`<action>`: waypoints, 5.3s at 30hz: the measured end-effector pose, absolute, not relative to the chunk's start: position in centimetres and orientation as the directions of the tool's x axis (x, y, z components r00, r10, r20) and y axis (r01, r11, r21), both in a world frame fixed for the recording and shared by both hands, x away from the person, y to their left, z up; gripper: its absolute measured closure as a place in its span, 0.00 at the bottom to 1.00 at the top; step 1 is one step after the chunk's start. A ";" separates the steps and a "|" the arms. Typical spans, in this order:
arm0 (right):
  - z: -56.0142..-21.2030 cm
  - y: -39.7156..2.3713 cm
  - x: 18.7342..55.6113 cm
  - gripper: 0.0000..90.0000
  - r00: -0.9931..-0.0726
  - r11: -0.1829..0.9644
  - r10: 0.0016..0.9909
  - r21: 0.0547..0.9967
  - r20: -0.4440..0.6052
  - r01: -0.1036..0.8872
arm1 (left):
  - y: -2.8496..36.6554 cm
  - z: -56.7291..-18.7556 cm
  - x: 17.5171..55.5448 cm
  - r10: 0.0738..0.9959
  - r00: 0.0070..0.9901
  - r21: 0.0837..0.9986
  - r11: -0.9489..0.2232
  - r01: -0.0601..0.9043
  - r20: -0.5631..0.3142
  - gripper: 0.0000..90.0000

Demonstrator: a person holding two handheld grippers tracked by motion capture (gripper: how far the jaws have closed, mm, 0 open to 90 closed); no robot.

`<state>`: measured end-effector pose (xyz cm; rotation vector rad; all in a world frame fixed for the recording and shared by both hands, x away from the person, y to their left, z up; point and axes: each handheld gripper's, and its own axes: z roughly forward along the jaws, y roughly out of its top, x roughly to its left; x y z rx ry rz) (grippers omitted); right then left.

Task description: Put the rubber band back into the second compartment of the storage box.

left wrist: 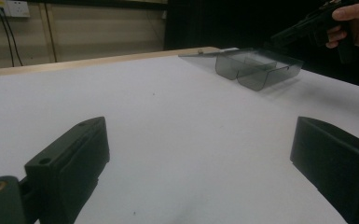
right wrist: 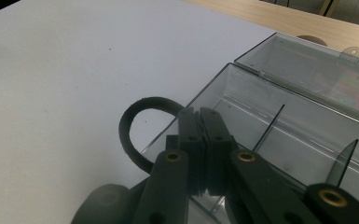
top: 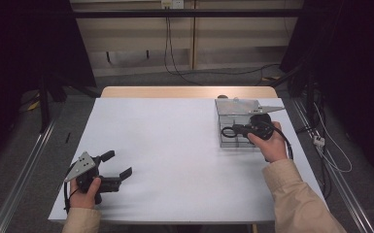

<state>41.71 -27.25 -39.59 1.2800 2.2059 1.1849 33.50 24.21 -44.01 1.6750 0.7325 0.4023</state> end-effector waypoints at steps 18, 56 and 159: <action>-39.7 -28.1 42.8 0.99 -0.518 0.228 0.846 0.794 0.125 0.563 | 24.2 -44.1 33.5 0.658 0.743 0.962 -0.099 0.253 -0.127 0.05; -40.2 -29.9 44.9 0.99 -0.445 0.182 0.886 0.787 0.128 0.589 | 24.3 -44.1 33.5 0.656 0.745 0.962 -0.104 0.251 -0.123 0.05; -43.5 -31.8 47.3 0.98 -0.318 0.166 0.946 0.743 0.067 0.648 | 24.4 -44.2 33.5 0.662 0.739 0.961 -0.105 0.255 -0.123 0.05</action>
